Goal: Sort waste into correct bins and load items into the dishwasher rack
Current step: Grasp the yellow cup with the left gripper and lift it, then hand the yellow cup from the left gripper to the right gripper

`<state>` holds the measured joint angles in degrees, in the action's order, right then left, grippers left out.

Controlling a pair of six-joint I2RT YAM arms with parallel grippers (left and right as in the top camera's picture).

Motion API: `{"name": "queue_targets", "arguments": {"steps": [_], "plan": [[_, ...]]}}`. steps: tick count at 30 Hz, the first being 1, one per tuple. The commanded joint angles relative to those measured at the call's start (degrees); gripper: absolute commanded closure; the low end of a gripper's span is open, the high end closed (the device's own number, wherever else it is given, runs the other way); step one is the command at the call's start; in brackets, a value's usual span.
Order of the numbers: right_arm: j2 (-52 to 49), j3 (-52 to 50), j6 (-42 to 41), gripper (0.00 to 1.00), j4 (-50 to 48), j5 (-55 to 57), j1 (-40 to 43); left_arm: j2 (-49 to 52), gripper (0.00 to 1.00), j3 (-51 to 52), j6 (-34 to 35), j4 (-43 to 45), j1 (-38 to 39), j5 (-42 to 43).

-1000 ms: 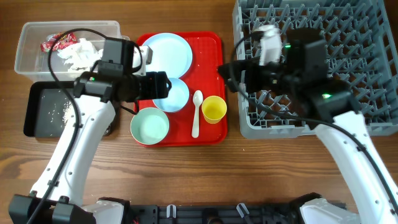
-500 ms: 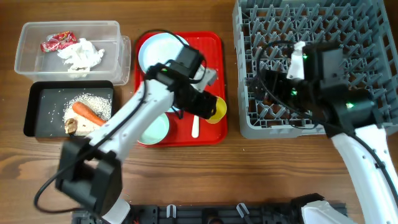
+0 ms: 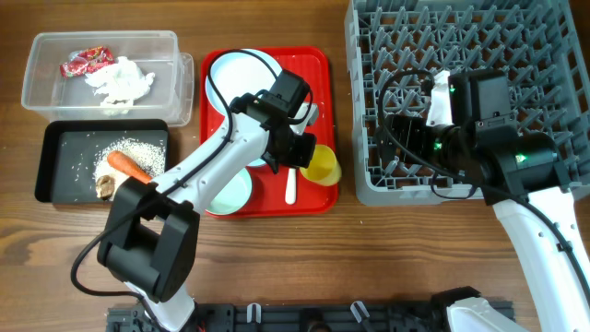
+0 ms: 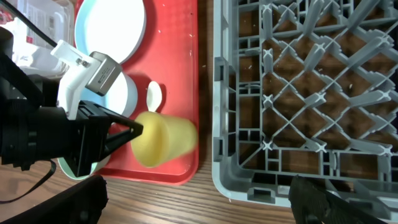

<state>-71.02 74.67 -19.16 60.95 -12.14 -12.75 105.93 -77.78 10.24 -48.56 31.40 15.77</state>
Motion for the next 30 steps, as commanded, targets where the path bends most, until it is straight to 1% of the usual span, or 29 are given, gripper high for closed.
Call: {"name": "queue_targets", "arguments": {"steps": [1, 3, 4, 6, 7, 8, 10, 11, 14, 16, 18, 19, 21, 25, 26, 29, 30], "plan": [[-0.07, 0.59, 1.14, 0.04, 0.48, 0.59, 0.09, 0.74, 0.96, 0.31, 4.44, 0.17, 0.0, 0.24], [-0.07, 0.59, 1.16, 0.04, 0.46, 0.59, 0.09, 0.74, 0.96, 0.31, 7.02, 0.2, 0.0, 0.26], [-0.07, 0.59, 1.18, 0.03, 0.33, 0.59, 0.09, 0.57, 0.96, 0.28, 7.04, 0.11, -0.04, 0.33], [-0.04, 0.61, 2.29, 0.03, -0.46, 0.0, 0.09, -1.03, 0.96, -0.68, 6.95, -1.95, -1.16, 3.1], [-0.04, 0.59, 3.76, 0.03, -1.05, -1.75, 0.09, -2.25, 0.96, -1.84, 6.95, -3.74, -2.34, 5.11], [-0.04, 0.61, 7.82, 0.03, -2.67, -7.48, 0.09, -4.39, 0.96, -3.72, 6.93, -5.75, -4.63, 8.87], [-0.15, 0.59, 10.05, 0.03, -5.18, -14.34, 0.07, -8.37, 0.96, -5.2, 6.69, -5.4, -9.07, 16.76], [-0.76, 0.59, 10.99, 0.0, -7.91, -18.95, 0.07, -12.15, 0.96, -5.33, 6.71, -2.99, -14.45, 26.16], [-2.64, 0.59, 14.45, 0.0, -13.7, -30.1, 0.07, -15.65, 0.96, -5.33, 6.69, 0.98, -23.65, 46.64], [-4.42, 0.59, 14.91, 0.0, -20.31, -39.78, 0.07, -15.82, 0.96, -5.33, 6.69, 3.04, -27.04, 58.82], [-6.19, 0.59, 14.84, 0.0, -27.04, -47.71, 0.07, -15.82, 0.96, -5.33, 6.62, 4.26, -27.78, 64.65], [-7.15, 0.59, 14.58, 0.0, -31.15, -52.37, -0.04, -15.82, 0.96, -5.33, 6.49, 4.24, -27.47, 66.31], [-8.31, 0.59, 13.73, 0.0, -36.35, -56.85, -0.37, -15.82, 0.96, -5.33, 6.49, 4.26, -26.34, 66.69], [-9.55, 0.59, 12.28, 0.01, -38.49, -56.94, -0.59, -15.82, 0.96, -5.33, 6.51, 4.24, -23.34, 66.69], [-9.55, 0.59, 11.82, 0.04, -38.86, -56.94, -0.59, -15.82, 0.96, -5.33, 6.47, 4.26, -22.34, 66.62], [-9.55, 0.59, 11.45, 0.23, -39.23, -56.96, -0.57, -15.78, 0.96, -5.33, 6.54, 4.24, -20.0, 61.61], [-9.55, 0.59, 11.45, 0.27, -39.06, -57.0, -0.57, -15.69, 0.96, -5.33, 6.56, 4.24, -19.89, 61.07]]}}
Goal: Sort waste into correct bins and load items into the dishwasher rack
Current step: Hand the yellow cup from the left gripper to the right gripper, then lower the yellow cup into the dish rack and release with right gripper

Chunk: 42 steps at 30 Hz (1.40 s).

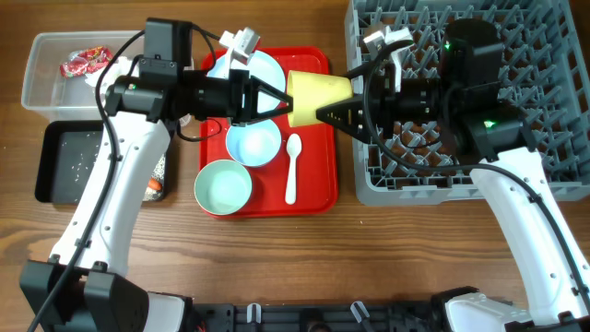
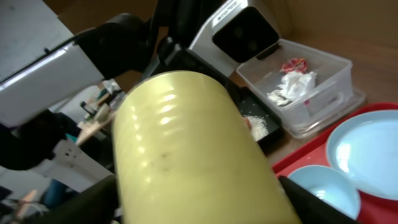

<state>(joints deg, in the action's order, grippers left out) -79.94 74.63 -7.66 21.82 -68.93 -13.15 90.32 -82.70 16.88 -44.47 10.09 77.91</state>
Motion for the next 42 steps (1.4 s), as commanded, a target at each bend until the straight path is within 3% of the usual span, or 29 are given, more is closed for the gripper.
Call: {"name": "queue_targets", "arguments": {"steps": [1, 5, 7, 9, 14, 20, 22, 26, 28, 32, 42], "plan": [[-0.63, 0.63, -0.02, 0.29, 0.07, -0.61, -0.17, 0.02, 0.96, -0.42, -0.09, 0.13, 1.42, -1.07], [-0.63, 0.63, -1.44, 0.36, -0.2, -0.55, -0.17, 0.02, 0.94, -0.42, 0.13, 0.15, 1.2, -2.16], [-0.63, 0.63, -1.46, 0.38, -0.07, -0.55, 0.02, 0.02, 0.75, -0.42, 0.11, 0.2, 1.2, -2.6], [-0.63, 0.63, -1.53, 0.39, 0.2, -0.37, 0.04, 0.02, 0.63, -0.42, 0.11, 0.17, 1.2, -2.82], [-0.52, 0.63, -2.99, 0.4, 2.84, 6.49, 1.09, 0.02, 0.59, -0.42, 0.11, 0.15, 1.2, -7.26], [1.66, 0.63, -2.82, 0.38, 18.18, 23.61, 10.69, 0.02, 0.5, -0.42, 0.11, -0.13, 1.22, -24.7], [2.38, 0.63, -2.91, 0.38, 24.55, 32.7, 14.01, 0.02, 0.48, -0.42, 0.11, -0.52, 1.22, -29.77], [2.45, 0.63, -8.22, 0.38, 40.63, 61.24, 15.3, 0.7, 0.44, -0.39, 0.09, -5.46, 2.08, -44.94], [2.43, 0.63, -9.55, 0.38, 44.57, 65.94, 15.3, 1.18, 0.44, -0.33, 0.09, -6.8, 3.23, -50.34], [-0.33, 0.63, -9.03, 0.38, 49.22, 70.6, 15.26, 1.36, 0.44, 0.61, 0.09, -6.91, 5.88, -57.83], [-13.49, 0.63, -10.58, 0.34, 47.36, 70.88, 7.04, 1.36, 0.43, 0.61, 0.09, -7.41, 6.32, -58.31]]}}
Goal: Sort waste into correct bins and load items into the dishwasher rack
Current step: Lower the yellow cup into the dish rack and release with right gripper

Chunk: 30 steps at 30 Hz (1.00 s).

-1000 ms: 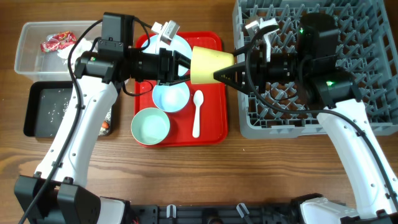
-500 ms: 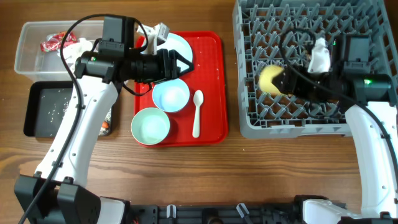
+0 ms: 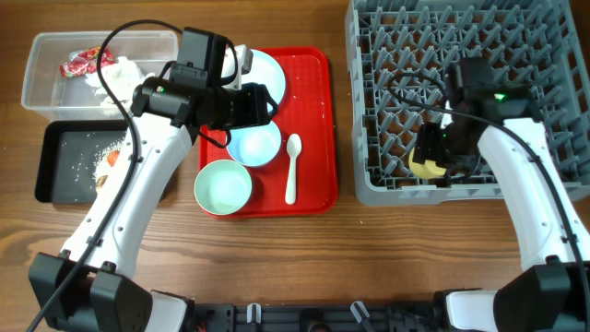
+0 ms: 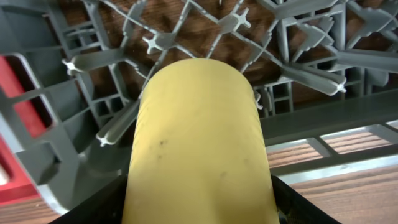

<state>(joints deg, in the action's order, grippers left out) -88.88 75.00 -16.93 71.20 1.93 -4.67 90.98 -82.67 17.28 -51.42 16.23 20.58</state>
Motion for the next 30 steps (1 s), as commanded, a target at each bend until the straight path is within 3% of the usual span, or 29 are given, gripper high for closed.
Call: {"name": "queue_targets", "arguments": {"steps": [1, 9, 18, 25, 30], "plan": [[-5.62, 0.26, -1.29, 0.32, -2.36, -0.02, -1.44, 0.7, 0.43, 0.59, -0.28, -0.79, 0.17, -0.98], [-6.01, 0.33, -1.03, 0.35, -4.26, -0.44, -1.44, 0.7, 0.42, 0.59, -0.31, -1.16, 0.17, -1.01], [4.04, 3.54, 1.64, 0.37, -1.81, -4.7, -1.44, 0.7, 0.42, 0.59, -0.28, -1.2, 0.17, -0.98], [3.43, 3.26, 3.43, 0.39, 3.5, -6.71, -1.42, 0.7, 0.41, 0.59, -0.28, -2.14, 0.17, -0.96], [-3.32, 3.26, 4.63, 0.4, 2.73, -7.37, -1.42, 0.7, 0.42, 0.59, -0.28, -2.27, 0.17, -0.96]]}}
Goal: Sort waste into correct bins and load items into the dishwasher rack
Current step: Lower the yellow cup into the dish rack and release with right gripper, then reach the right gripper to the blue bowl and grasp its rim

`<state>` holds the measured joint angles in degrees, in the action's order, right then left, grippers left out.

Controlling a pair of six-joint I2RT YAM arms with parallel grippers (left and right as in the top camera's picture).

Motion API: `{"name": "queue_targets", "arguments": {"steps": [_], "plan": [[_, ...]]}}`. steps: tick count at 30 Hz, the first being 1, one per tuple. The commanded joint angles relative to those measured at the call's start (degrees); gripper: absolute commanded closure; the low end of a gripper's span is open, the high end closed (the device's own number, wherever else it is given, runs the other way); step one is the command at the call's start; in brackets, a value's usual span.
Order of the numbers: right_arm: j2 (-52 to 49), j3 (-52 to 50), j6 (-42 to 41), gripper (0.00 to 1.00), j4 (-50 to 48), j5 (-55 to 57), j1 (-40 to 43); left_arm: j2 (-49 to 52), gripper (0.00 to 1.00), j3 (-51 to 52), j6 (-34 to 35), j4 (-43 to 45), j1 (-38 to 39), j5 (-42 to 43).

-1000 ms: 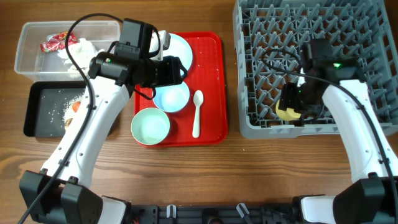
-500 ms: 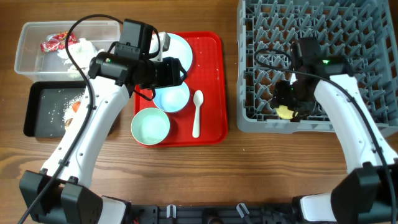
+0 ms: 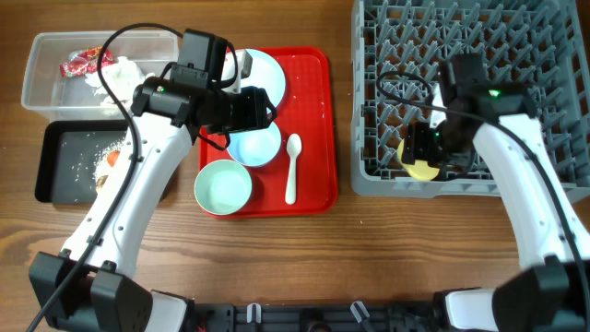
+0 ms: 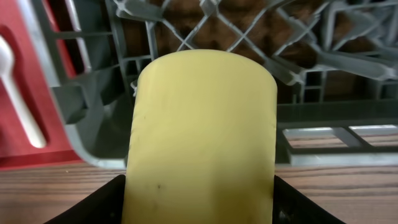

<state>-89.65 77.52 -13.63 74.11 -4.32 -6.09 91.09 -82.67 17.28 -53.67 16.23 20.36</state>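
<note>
The yellow cup (image 3: 423, 162) lies on its side in the front left part of the grey dishwasher rack (image 3: 516, 55), with my right gripper (image 3: 428, 148) shut on it. The right wrist view is filled by the cup (image 4: 202, 137), held in the right gripper (image 4: 199, 208), with the rack's front wall (image 4: 329, 115) behind it. My left gripper (image 3: 260, 105) hovers open over the red tray (image 3: 313, 69), just above the small blue bowl (image 3: 253, 146). The tray also carries a white plate (image 3: 263, 66), a pale green bowl (image 3: 223, 185) and a white spoon (image 3: 292, 166).
A clear bin (image 3: 41, 92) at the far left holds a red wrapper (image 3: 81, 62) and crumpled tissue (image 3: 115, 69). In front of it a black tray (image 3: 55, 171) holds rice and a carrot piece (image 3: 112, 157). Bare wood lies along the front.
My right gripper, still shut on the yellow cup, has shifted a little left and back in the rack's front left corner. The left arm has not moved.
My left gripper held the yellow cup at the tray's right edge while the right one was over the rack. Then both grippers met at the raised cup. Then the right gripper held it low in the rack, the left back over the tray, as now.
</note>
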Motion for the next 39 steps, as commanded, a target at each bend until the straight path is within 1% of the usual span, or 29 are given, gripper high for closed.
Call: {"name": "queue_targets", "arguments": {"steps": [1, 2, 3, 4, 6, 7, 10, 12, 16, 17, 19, 20, 21, 23, 24, 25, 26, 28, 29, 31, 33, 35, 38, 39], "plan": [[-3.61, 0.74, 1.42, 0.4, -0.39, -1.16, 0.0, 0.59, 0.41, 0.59, -0.31, -0.02, 0.17, -0.76], [-3.76, 0.74, 1.49, 0.39, -0.63, -1.51, 0.0, 0.59, 0.41, 0.59, -0.31, -0.02, 0.17, -0.76], [-3.76, 0.76, 1.46, 0.35, -1.22, -1.79, 0.0, 0.59, 0.41, 0.59, -0.31, 0.0, 0.17, -0.74], [-3.76, 0.76, 1.46, 0.27, -2.03, -2.16, 0.11, 0.59, 0.41, 0.59, -0.28, 0.0, 0.17, -0.76], [-3.76, 0.76, 1.46, 0.04, -3.37, -2.71, 0.68, 0.59, 0.41, 0.59, -0.28, 0.0, 0.17, -0.74], [-3.76, 0.76, 1.42, 0.0, -3.8, -3.37, 1.27, 0.59, 0.41, 0.59, -0.28, -0.02, 0.17, -0.74], [-3.76, 0.87, 1.44, 0.0, -4.37, -3.74, 3.19, 0.59, 0.41, 0.59, -0.28, -0.04, 0.17, -0.74], [-3.74, 1.97, 1.79, 0.0, -4.26, -6.1, 4.35, 0.59, 0.41, 0.59, -0.28, -0.04, 0.17, -0.74], [-2.54, 11.63, 4.7, 0.0, -0.79, -9.09, 3.3, 0.57, 0.41, 0.59, -0.31, -0.2, -0.02, -0.76], [-1.73, 15.78, 4.7, 0.0, 0.22, -9.2, 2.01, 0.31, 0.41, 0.5, -0.28, -0.24, -0.5, -0.72], [-0.76, 19.56, 4.59, 0.0, -0.74, -12.61, -1.2, -1.62, 0.38, -0.7, -0.28, -1.9, -3.06, -0.7], [-0.72, 19.56, 4.02, 0.0, -2.38, -15.45, -3.39, -2.97, 0.37, -1.57, -0.31, -3.23, -4.48, -0.72], [-1.2, 19.54, 2.71, 0.0, -3.41, -16.35, -5.25, -4.94, 0.34, -2.1, -0.28, -4.52, -6.19, -0.72], [-2.82, 19.54, -0.68, 0.0, -6.54, -16.31, -9.92, -8.61, 0.32, -2.1, -0.28, -6.58, -9.05, -0.76], [-3.98, 19.54, -2.29, 0.0, -8.7, -16.28, -12.44, -10.34, 0.31, -2.1, -0.28, -8.22, -10.82, -1.57], [-6.01, 19.54, -6.05, 0.0, -11.67, -15.06, -15.8, -12.02, 0.3, -2.1, -0.28, -10.51, -13.27, -4.87], [-7.63, 19.54, -7.69, 0.03, -13.46, -14.21, -17.66, -12.46, 0.29, -2.1, -0.28, -11.87, -14.62, -6.67], [-12.96, 19.52, -11.02, 0.14, -17.84, -13.55, -21.35, -12.31, 0.29, -1.92, -0.28, -14.73, -17.18, -9.94], [-17.31, 19.54, -12.52, 0.22, -20.17, -13.7, -23.08, -12.31, 0.27, -1.81, -0.28, -15.08, -18.45, -12.92], [-21.35, 19.52, -13.42, 0.3, -22.03, -13.73, -24.59, -12.28, 0.0, -1.81, -0.28, -14.43, -19.93, -16.17], [-26.25, 19.54, -13.6, 0.36, -23.96, -13.77, -26.34, -12.28, 0.0, -1.81, -0.28, -14.1, -22.4, -18.78], [-29.66, 19.52, -14.14, 0.42, -25.31, -13.73, -27.63, -12.28, 0.0, -1.81, -0.28, -14.1, -23.93, -18.73], [-33.7, 19.52, -15.56, 0.53, -27.39, -13.55, -28.11, -12.28, 0.0, -1.81, -0.26, -14.08, -24.02, -18.51], [-34.45, 19.52, -15.56, 0.55, -27.76, -13.57, -28.09, -12.28, 0.0, -1.81, -0.28, -14.08, -24.02, -18.51]]}}
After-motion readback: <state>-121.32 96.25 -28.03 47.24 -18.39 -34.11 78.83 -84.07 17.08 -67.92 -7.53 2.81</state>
